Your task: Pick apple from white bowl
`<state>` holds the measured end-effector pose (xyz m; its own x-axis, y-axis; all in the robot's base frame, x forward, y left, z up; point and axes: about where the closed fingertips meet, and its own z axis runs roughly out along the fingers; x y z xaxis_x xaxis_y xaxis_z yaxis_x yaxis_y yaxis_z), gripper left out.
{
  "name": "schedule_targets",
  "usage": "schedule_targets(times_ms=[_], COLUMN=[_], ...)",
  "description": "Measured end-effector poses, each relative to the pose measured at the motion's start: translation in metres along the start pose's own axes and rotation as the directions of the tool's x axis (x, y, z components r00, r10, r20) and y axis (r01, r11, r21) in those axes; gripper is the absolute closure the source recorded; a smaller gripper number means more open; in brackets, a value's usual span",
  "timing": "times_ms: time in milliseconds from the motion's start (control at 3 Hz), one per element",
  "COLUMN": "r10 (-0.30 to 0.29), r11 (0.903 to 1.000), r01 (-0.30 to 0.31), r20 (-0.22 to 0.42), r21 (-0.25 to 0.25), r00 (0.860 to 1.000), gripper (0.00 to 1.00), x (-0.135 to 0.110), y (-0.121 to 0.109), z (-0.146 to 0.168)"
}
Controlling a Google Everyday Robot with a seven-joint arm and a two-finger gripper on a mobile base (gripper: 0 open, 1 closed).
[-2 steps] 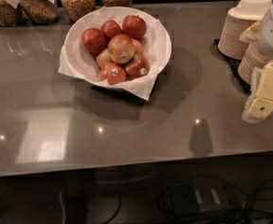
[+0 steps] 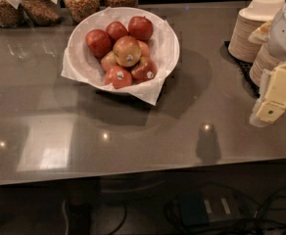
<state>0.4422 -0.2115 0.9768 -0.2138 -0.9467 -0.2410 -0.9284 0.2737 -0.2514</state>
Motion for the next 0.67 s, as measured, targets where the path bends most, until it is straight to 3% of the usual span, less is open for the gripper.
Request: schedule_targets(times_ms=[333,667], r10=[0.014,0.030], r11=[0.9999,0.9987], r01=[-0.015,-0.038], r20=[0.102,0.212], r21=[0.009,0.034], r00=[0.995,0.977], gripper=[0.00,0.00], x=[-0.023,-0.058], y=[-0.006,-0.016], z=[0.007,0.009])
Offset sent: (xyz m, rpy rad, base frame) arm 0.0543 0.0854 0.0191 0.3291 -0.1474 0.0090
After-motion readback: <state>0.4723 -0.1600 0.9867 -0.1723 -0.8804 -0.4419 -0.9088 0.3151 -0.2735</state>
